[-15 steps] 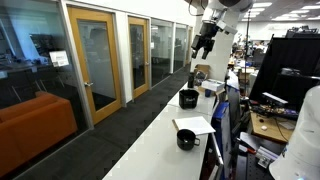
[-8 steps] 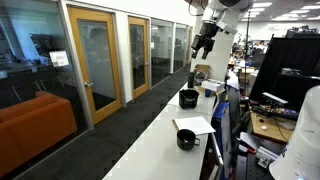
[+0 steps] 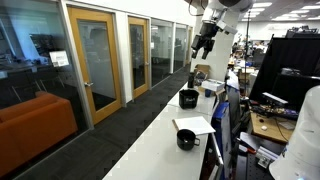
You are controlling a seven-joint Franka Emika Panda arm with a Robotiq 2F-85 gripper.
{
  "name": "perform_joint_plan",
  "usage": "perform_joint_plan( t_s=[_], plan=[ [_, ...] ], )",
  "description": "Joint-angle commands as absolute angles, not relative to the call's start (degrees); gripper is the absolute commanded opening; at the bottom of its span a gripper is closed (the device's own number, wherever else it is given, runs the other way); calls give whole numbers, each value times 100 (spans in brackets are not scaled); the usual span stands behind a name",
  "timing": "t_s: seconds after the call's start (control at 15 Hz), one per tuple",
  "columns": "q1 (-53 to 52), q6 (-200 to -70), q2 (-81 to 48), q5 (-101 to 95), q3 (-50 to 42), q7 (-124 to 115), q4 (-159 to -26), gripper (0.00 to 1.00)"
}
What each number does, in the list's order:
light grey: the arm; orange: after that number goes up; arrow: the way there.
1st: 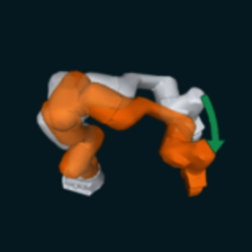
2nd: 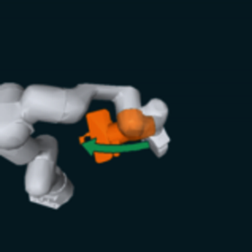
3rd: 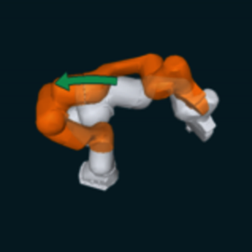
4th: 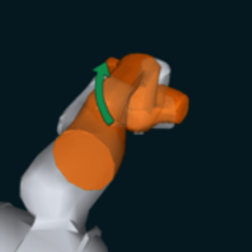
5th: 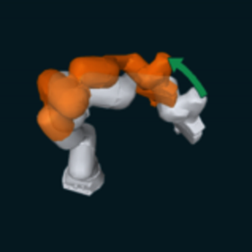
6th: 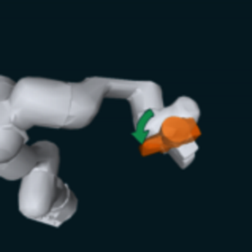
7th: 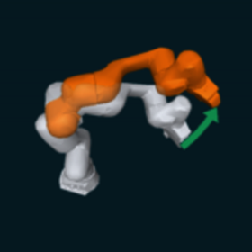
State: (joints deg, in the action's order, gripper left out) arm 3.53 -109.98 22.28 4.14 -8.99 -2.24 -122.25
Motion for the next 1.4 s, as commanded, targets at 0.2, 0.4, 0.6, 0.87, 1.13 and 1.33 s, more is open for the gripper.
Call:
perform_joint_plan(
  t_s=[0.2,0.4,0.6,0.87,1.13,1.33],
  plan=[
    [444,-11011,2202,489,-829,-146,-12247,100],
    [473,-11349,2107,430,-785,-262,-12574,100],
    [493,-11635,1897,399,-785,-297,-12918,100],
    [569,-12176,1611,339,-807,-351,-13312,100],
    [673,-12670,1257,345,-838,-442,-13583,100],
    [708,-13150,909,366,-848,-494,-13730,100]
  ],
)
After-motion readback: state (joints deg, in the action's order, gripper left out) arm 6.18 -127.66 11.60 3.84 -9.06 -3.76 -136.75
